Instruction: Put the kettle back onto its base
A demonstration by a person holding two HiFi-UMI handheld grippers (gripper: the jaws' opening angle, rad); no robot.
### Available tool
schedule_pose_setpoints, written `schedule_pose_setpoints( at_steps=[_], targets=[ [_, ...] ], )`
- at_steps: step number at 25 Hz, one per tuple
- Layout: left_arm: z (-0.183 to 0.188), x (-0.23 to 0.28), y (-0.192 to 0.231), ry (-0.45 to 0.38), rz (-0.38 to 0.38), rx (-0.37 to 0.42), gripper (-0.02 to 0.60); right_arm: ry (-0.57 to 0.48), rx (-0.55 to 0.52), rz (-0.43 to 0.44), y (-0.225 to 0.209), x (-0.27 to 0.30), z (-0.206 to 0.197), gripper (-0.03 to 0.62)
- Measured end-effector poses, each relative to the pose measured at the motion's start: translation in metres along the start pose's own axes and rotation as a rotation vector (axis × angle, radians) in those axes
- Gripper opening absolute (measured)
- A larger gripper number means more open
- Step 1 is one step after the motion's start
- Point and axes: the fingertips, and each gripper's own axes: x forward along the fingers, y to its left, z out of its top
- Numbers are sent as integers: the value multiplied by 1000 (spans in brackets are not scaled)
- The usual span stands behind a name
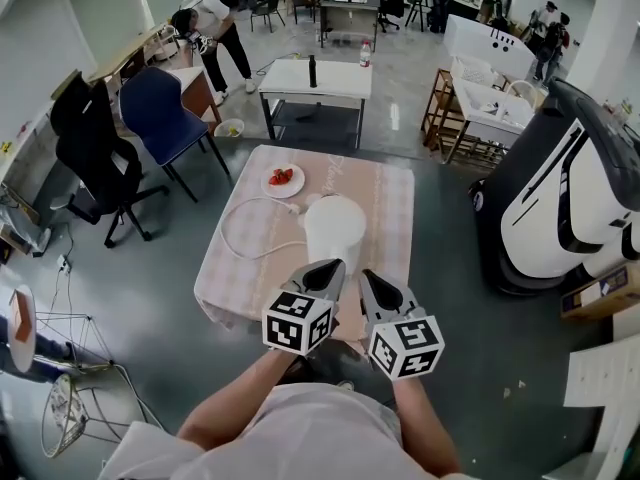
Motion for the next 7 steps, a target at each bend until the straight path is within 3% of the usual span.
schedule_pose_setpoints(
  at_steps=[7],
  targets=[
    [1, -3, 2, 1, -5, 6, 6, -2, 1, -5, 5, 3, 1, 5]
  ],
)
